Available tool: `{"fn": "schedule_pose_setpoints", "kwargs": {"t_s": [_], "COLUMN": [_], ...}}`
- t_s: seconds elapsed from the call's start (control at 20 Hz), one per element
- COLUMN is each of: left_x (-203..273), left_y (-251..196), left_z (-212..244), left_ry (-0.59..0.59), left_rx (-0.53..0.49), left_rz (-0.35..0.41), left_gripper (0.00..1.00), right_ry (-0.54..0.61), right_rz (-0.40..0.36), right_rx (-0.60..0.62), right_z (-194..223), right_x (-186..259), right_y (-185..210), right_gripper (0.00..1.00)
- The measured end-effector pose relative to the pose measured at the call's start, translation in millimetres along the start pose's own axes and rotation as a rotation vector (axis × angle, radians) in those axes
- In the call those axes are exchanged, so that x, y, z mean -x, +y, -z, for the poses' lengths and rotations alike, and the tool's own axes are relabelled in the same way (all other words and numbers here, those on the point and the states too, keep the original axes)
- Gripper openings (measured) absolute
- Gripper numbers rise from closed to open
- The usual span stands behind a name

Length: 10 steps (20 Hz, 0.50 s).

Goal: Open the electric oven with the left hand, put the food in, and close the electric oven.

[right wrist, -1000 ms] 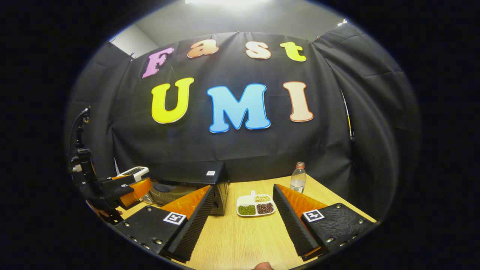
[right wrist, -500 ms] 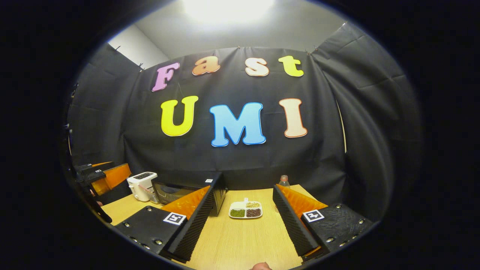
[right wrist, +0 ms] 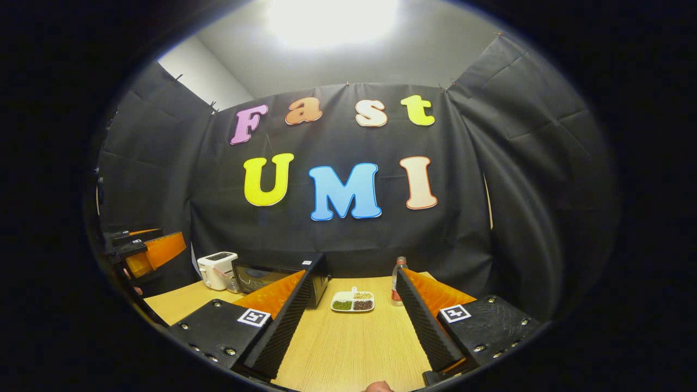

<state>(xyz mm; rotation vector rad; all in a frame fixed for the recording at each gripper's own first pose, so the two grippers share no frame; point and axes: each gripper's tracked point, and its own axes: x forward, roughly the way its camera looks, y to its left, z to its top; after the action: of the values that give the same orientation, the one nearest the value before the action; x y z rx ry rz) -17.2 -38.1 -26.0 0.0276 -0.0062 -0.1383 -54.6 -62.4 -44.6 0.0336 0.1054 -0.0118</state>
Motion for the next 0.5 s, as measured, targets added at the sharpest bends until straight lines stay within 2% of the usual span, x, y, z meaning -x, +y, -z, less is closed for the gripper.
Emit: {"fn": "schedule_pose_setpoints", "kwargs": {"t_s": [0.35,0.4,0.5], "left_x": [40,42,44], "left_y": [18,20,20], "left_z": [7,7,2], "left_ry": [0.022,0.025,0.019], "left_rx": [0.011,0.007,0.003], "left_rz": [0.013,0.011,0.016], "left_gripper": [1.0,0.9,0.96], "right_ry": [-0.031,-0.034,-0.037], "right_rz": [0.053,0.055,0.06], "right_rx": [0.004,0.003,0.002], "right_z": [-4,-5,-5], "right_x": [34,37,41], "right_y": [5,6,8], "right_gripper": [0.98,0.97,0.97]}}
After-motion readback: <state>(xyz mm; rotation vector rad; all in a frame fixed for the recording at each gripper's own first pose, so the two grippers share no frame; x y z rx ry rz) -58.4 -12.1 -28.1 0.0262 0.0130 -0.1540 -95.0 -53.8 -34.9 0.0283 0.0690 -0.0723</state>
